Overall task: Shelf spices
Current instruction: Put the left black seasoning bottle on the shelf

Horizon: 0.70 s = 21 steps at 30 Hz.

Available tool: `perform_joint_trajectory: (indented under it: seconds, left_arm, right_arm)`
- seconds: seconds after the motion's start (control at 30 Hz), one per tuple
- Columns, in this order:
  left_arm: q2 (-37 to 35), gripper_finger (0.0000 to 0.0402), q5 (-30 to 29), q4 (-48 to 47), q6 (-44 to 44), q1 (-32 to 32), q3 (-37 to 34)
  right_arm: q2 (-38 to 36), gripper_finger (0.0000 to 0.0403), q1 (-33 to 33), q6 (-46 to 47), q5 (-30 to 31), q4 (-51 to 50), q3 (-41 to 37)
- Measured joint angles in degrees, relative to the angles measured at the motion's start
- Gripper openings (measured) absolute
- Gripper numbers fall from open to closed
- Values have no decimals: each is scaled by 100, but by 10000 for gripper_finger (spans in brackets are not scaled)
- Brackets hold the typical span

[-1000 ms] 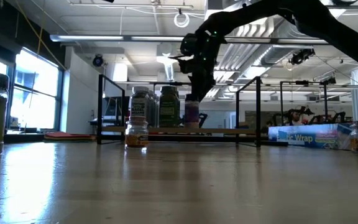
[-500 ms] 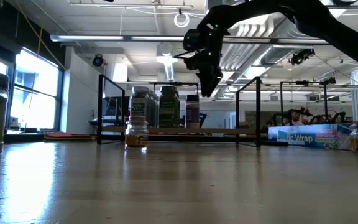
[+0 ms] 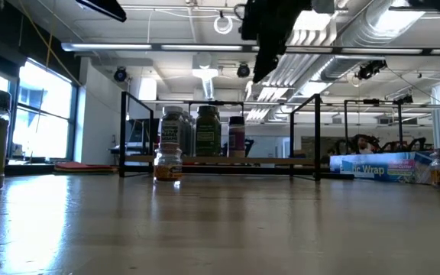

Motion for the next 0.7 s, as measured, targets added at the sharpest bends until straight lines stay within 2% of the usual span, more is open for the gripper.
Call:
perform_joint_trajectory:
  seconds: [0.1, 0.27, 0.37, 0.53, 0.7]
  left_arm:
    - [0, 90, -20, -17, -37, 0, 0]
    - [4, 90, -53, 169, 130, 0, 0]
    - [4, 90, -14, 185, 55, 0, 0]
    - [4, 90, -5, 211, -317, -15, 0]
    - [6, 90, -76, 711, -815, -351, -315]
  right_arm:
    - [-1054, 259, 385, 525, 432, 845, -1356]
    - [-2696, 259, 1364, 1696, 1684, 2570, -3600]
    - [-3452, 259, 1972, 2537, 2064, 3530, -4672]
    - [-4038, 259, 3012, 3746, 2862, 4684, -5845]
    - [-3858, 259, 4012, 4432, 3737, 4943, -6253]
